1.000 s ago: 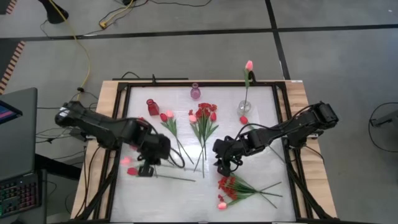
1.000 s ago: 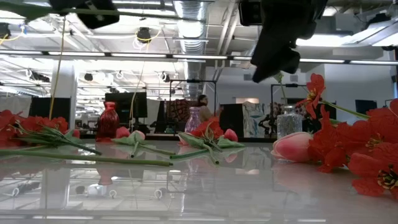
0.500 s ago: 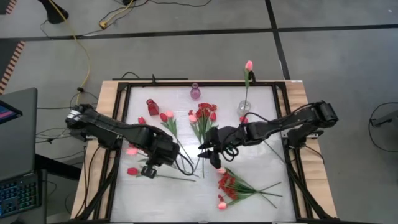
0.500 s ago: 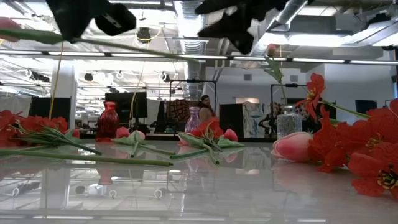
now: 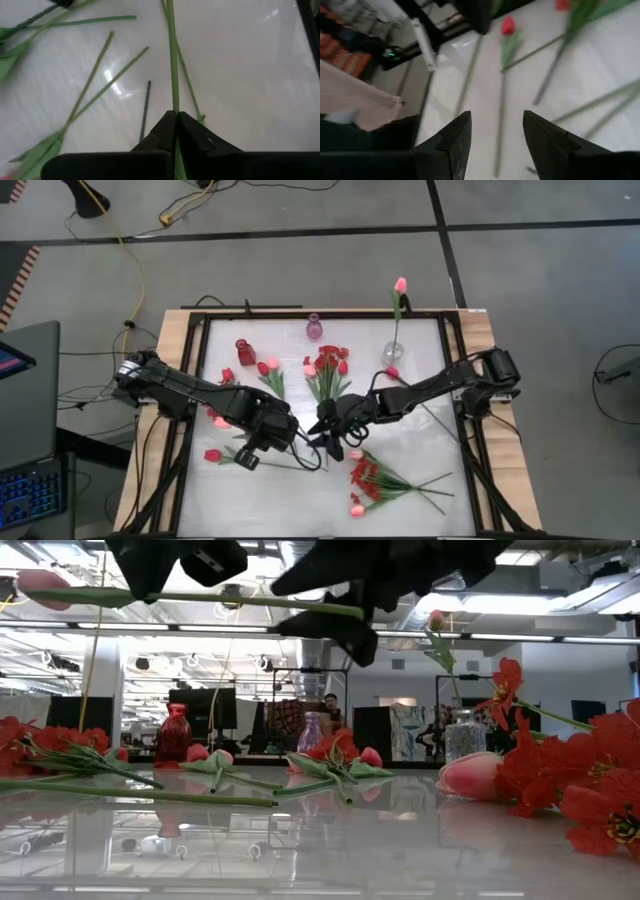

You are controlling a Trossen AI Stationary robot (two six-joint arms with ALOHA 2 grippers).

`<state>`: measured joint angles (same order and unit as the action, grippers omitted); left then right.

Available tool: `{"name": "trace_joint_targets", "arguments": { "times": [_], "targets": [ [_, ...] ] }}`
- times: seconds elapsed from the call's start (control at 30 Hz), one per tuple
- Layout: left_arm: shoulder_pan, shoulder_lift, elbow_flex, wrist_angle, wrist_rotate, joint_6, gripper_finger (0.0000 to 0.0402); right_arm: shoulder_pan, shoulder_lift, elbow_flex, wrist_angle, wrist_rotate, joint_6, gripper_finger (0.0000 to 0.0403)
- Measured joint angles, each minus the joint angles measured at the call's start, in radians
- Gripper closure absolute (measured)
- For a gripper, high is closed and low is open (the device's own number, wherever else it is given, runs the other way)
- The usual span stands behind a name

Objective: Sort flowers into vase by color
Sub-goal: Put the bottom left pink tulip into the transparent vase

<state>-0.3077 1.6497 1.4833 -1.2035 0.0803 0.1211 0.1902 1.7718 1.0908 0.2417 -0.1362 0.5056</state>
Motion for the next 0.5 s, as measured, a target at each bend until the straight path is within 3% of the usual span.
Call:
{"name": "trace_joint_targets", "arguments": {
  "times": [0.17,0.5],
  "targets": [
    [0.001,0.000,0.007,0.003,-0.029,0.000,0.0402,0.003,0.042,0.000,0.137,-0.049,0.052,0.0198],
    [0.002,0.000,0.007,0.006,-0.083,0.005,0.0402,0.005,0.061,0.000,0.160,-0.048,0.126,0.0198]
  ]
}}
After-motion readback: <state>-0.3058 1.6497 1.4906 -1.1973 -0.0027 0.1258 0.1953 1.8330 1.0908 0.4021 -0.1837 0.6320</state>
